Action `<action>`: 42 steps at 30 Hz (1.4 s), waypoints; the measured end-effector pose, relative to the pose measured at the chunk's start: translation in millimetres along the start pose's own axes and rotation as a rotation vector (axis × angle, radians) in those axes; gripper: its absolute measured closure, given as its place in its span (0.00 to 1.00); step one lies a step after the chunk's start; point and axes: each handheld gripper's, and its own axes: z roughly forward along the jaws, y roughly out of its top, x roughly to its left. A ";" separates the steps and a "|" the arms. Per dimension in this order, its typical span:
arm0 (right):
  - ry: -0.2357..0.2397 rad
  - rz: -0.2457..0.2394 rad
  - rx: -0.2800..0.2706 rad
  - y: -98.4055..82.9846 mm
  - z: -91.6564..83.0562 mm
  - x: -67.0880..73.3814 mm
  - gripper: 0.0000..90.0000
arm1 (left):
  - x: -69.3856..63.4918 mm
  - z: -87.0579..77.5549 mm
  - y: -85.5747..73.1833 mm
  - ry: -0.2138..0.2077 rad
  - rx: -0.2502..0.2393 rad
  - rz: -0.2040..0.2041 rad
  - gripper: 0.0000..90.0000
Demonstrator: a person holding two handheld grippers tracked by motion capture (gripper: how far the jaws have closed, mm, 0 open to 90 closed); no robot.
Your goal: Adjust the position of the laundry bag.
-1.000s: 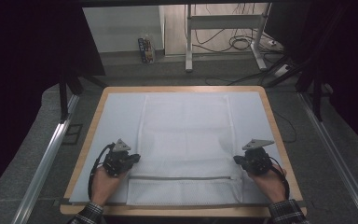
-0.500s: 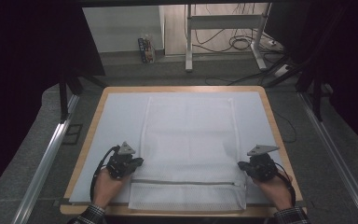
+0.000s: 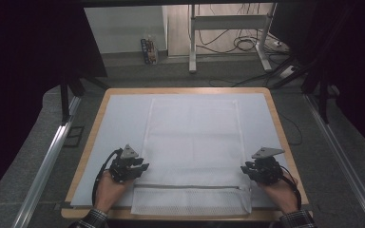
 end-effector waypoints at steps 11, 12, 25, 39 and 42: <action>-0.034 -0.018 -0.011 2.5 -3.4 5.1 0.48 | -13.6 -5.1 -6.6 -0.003 -0.033 0.038 0.43; -0.040 -0.020 -0.016 2.5 -3.8 5.8 0.44 | -14.1 -5.8 -7.1 -0.002 -0.035 0.037 0.41; 0.031 0.010 -0.097 -3.3 -7.8 6.5 0.12 | -24.9 -12.5 -12.9 0.031 -0.015 0.029 0.10; 0.080 0.015 -0.127 -13.1 -14.4 12.8 0.00 | -26.4 -20.7 -23.7 0.026 -0.046 0.055 0.02; 0.083 0.023 -0.123 -15.2 -15.4 12.7 0.00 | -26.9 -20.8 -25.0 0.035 -0.044 0.065 0.02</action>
